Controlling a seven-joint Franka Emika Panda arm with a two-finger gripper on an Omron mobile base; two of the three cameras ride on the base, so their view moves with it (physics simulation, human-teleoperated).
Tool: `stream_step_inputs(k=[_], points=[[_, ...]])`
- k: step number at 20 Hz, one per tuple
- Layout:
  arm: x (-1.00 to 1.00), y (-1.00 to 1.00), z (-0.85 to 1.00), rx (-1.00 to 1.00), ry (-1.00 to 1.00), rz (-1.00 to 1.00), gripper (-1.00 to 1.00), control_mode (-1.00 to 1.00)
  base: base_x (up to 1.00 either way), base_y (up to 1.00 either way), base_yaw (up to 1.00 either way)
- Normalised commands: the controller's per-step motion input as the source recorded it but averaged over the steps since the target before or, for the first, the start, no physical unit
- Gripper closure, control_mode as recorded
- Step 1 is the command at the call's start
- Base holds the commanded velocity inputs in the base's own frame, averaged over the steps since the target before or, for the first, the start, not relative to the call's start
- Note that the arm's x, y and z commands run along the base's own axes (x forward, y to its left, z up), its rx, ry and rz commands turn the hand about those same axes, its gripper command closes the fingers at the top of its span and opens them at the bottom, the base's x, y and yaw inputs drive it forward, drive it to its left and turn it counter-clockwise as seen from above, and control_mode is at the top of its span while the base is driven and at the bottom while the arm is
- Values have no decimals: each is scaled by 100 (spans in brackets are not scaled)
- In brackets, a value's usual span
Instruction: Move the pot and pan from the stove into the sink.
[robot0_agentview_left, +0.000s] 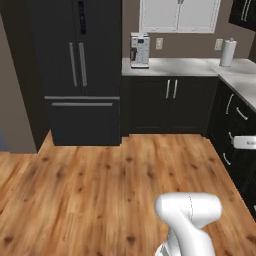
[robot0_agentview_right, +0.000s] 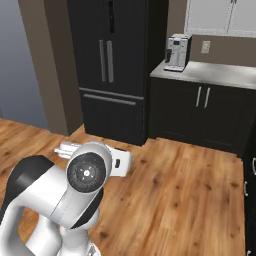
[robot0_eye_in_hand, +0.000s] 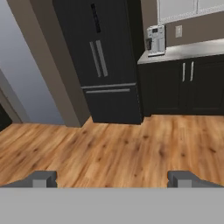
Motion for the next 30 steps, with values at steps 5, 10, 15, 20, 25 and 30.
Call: stream_step_inputs(k=[5, 10, 15, 20, 25, 30], points=[[0, 0, 0, 0, 0, 0, -100, 100, 98, 26, -7], [0, 0, 0, 0, 0, 0, -100, 100, 98, 26, -7], [0, 0, 0, 0, 0, 0, -100, 100, 94, 23, -7], [0, 0, 0, 0, 0, 0, -100, 100, 86, 20, -7], [0, 0, 0, 0, 0, 0, -100, 100, 13, 1, -1], [0, 0, 0, 0, 0, 0, -100, 100, 9, -5, -16]])
